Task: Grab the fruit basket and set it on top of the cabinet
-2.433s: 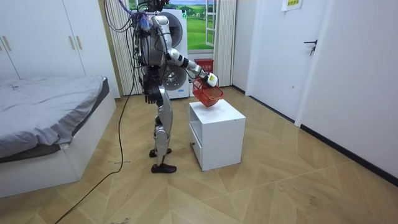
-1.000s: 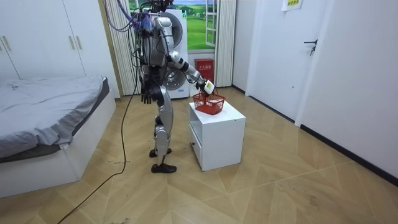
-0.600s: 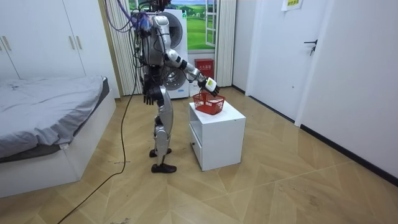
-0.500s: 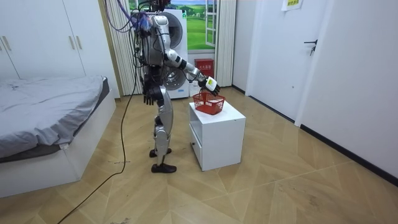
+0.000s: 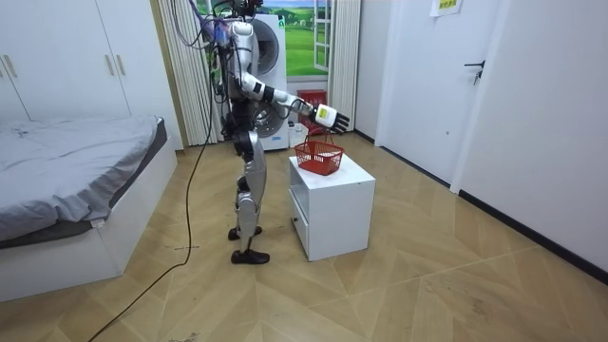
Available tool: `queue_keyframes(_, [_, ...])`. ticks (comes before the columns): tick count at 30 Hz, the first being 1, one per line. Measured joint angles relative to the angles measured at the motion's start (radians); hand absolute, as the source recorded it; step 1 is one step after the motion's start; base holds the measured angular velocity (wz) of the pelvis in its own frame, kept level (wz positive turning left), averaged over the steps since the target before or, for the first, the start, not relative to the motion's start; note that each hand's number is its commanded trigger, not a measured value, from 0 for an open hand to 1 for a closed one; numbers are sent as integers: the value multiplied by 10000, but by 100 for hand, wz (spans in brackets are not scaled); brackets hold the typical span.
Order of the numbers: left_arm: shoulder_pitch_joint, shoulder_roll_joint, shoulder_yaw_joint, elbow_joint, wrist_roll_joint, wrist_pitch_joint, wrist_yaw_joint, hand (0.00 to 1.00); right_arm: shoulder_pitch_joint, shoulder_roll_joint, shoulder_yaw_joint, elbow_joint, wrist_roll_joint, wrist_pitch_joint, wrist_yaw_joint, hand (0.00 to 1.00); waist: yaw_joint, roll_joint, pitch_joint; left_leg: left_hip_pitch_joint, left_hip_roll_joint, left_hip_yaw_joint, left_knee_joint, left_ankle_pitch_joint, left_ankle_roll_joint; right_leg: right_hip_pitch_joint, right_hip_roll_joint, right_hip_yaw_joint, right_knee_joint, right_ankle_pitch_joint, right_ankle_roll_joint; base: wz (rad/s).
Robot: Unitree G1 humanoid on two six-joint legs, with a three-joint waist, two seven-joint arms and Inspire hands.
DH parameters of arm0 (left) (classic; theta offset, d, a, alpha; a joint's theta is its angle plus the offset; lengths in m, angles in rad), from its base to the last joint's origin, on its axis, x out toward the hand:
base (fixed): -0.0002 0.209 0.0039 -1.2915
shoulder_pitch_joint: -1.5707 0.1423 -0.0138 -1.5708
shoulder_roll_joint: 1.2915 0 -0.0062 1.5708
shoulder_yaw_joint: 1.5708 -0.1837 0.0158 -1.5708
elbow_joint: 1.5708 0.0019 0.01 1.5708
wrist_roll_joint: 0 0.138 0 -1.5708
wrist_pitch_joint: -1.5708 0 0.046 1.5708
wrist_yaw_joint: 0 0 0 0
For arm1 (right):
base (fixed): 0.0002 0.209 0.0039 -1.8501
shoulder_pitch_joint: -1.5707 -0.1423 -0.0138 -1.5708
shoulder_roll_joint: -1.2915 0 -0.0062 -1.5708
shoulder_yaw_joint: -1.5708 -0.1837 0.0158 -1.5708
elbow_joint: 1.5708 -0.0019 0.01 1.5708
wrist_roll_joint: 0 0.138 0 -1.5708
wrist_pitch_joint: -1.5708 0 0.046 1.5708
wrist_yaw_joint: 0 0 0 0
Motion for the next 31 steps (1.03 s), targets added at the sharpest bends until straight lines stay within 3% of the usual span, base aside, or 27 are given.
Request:
queue_keyframes(6, [32, -38, 286, -28, -205, -116, 425, 0, 763, 157, -718, 132, 182, -264, -774, 0, -322, 88, 12, 340, 14, 137, -180, -1, -1, 319, 63, 115, -255, 79, 60, -6])
queue_keyframes(8, [53, -28, 375, -224, -207, -112, 585, 0, 923, 205, -734, 1323, 184, -423, -1006, 0, -550, 77, -18, 430, 38, 105, -243, -3, -8, 380, 103, 151, -270, 95, 40, 0])
queue_keyframes(12, [93, -41, 504, -306, -670, -165, 658, 0, 1399, 260, -770, 3384, 97, -352, -1023, 0, -656, 200, -60, 702, 57, 99, -384, -12, -36, 628, 159, 352, -284, 94, 40, -2])
queue_keyframes(16, [98, -31, 538, -277, -951, -339, 807, 0, 1551, 318, -1069, 6407, 457, -345, -1018, 0, -806, 206, -79, 943, 62, 98, -507, -14, -53, 861, 176, 260, -393, 93, 40, 0])
queue_keyframes(19, [95, -44, 664, -285, -946, -342, 818, 0, 1584, 412, -1312, 8017, 456, -313, -975, 0, -859, 172, -59, 984, 63, 124, -530, -7, -65, 879, 183, 286, -393, 93, 40, -3])
queue_keyframes(26, [93, -37, 788, -185, -944, -345, 874, 0, 1566, 864, -1380, 9422, 520, -229, -321, 0, -827, 79, 13, 1222, 75, 76, -561, -37, -104, 1168, 218, 273, -502, 93, 39, 2])
queue_keyframes(31, [102, -100, 1054, -54, -845, -100, 854, 0, 1456, 788, -1385, 9958, 403, 73, 114, 0, -663, 155, 15, 1209, 82, 78, -555, -38, -111, 1175, 239, 259, -567, 95, 36, 0])
